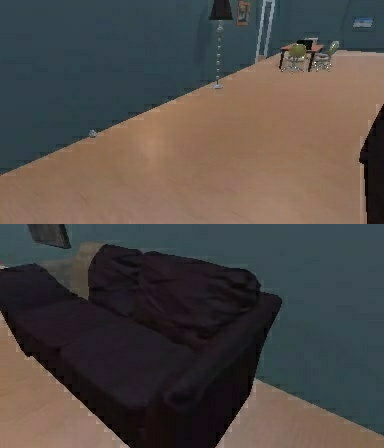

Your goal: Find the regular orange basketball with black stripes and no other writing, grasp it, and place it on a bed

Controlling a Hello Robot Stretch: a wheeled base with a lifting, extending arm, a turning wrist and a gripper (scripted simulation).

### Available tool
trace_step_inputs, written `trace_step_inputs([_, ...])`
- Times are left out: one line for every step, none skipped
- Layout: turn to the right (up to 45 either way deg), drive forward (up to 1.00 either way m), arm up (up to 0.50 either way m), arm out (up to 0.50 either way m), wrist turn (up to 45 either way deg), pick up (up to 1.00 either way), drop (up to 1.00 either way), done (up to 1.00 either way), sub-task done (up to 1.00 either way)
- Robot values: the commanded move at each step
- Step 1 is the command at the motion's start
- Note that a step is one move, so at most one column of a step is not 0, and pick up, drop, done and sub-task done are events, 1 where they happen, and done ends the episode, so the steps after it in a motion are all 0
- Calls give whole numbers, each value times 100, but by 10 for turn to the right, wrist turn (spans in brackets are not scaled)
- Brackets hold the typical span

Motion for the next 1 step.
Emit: trace_step_inputs([180, 0, 0, 0, 0, 0, 0, 0, 0])
